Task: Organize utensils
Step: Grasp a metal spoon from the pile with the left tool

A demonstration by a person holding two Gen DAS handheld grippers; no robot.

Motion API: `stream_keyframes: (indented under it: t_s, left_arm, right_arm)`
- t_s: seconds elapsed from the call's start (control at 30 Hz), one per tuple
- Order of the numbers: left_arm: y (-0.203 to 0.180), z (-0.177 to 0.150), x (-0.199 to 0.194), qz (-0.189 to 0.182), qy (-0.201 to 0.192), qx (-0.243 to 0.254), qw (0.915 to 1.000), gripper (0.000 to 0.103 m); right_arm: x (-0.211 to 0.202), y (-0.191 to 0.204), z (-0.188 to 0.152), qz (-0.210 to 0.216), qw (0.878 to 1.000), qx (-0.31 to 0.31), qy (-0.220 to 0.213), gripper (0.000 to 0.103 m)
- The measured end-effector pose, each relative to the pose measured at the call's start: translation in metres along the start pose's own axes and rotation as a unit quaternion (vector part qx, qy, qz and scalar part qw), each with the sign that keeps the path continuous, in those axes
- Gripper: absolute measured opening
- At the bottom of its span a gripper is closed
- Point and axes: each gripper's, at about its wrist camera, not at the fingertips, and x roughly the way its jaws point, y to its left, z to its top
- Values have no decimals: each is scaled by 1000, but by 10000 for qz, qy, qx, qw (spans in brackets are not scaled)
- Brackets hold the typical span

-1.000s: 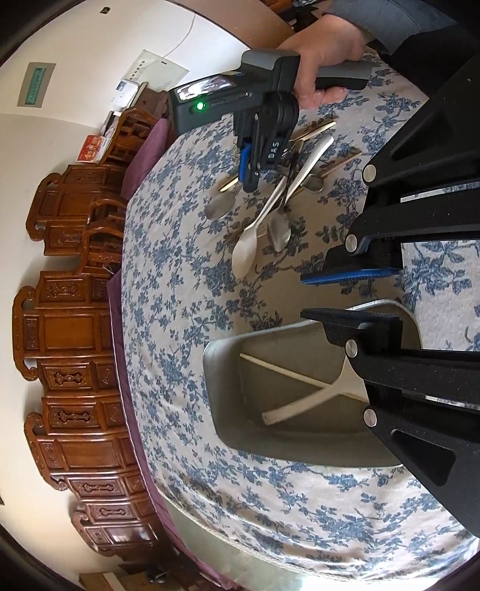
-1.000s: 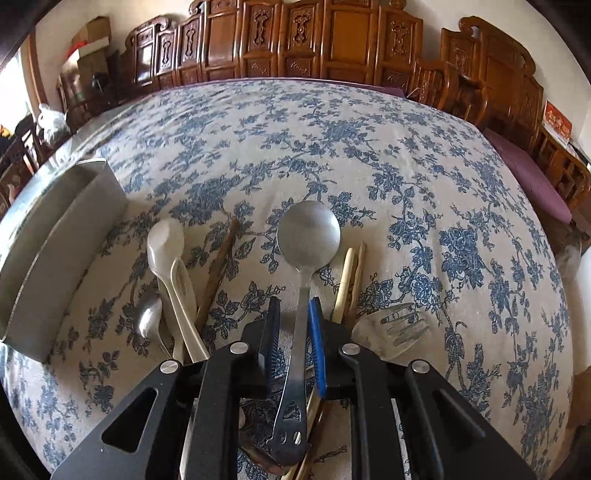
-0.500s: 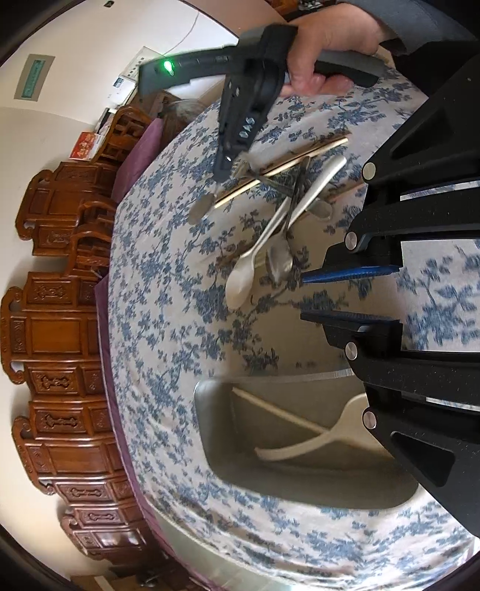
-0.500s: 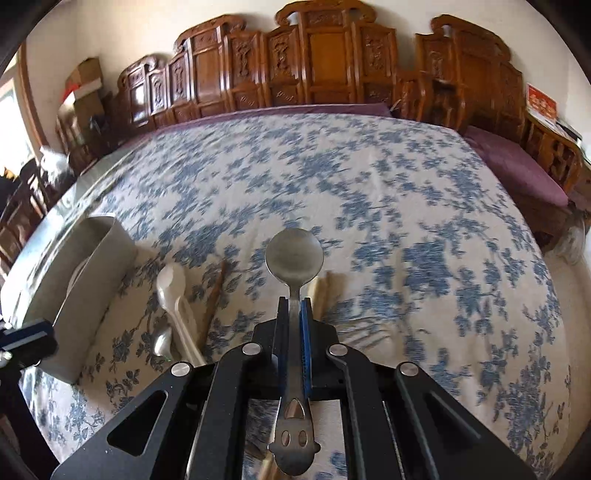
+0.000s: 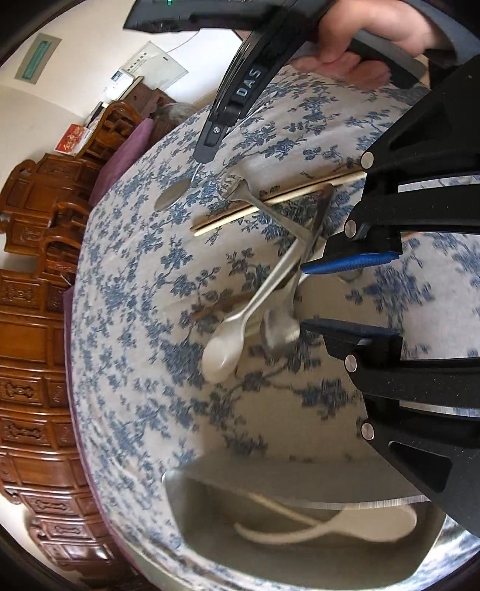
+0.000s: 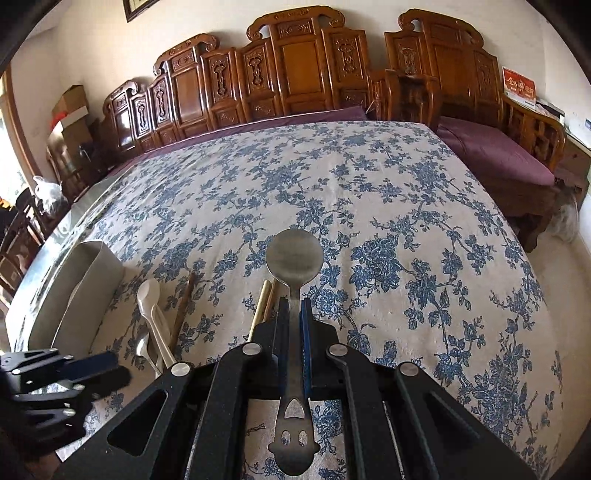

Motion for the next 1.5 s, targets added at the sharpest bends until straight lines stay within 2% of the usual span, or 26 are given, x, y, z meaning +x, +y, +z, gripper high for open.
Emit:
stream_keyframes:
  t_s: [0.3,0.57,0.63,0.9,1.27,1.5]
  left_arm:
    - [-1,7,24,-218,280,-588,9976,24]
    - [5,14,33,-347,282,-951,9945,26]
    - [7,15,33,-335,276,-1008,9940,22]
    - [13,13,31,-267,207,-974,9947,6]
    - [17,14,12,-204,-1,-782,9967,5]
    - [17,11,5,37,-31,-372,9993,0]
  right_arm:
    - [-4,0,1,102,9999,51,-74,8]
    - [-5,-1,1,106,9999,60,-87,8]
    - [-5,0,1,106,9999,47,-95,8]
    - [-5,3,1,104,9999,18,-90,8]
    - [-2,7,0,88,9999,-59,-58,8]
    - [0,8,-1,86,9999,-98,-43,8]
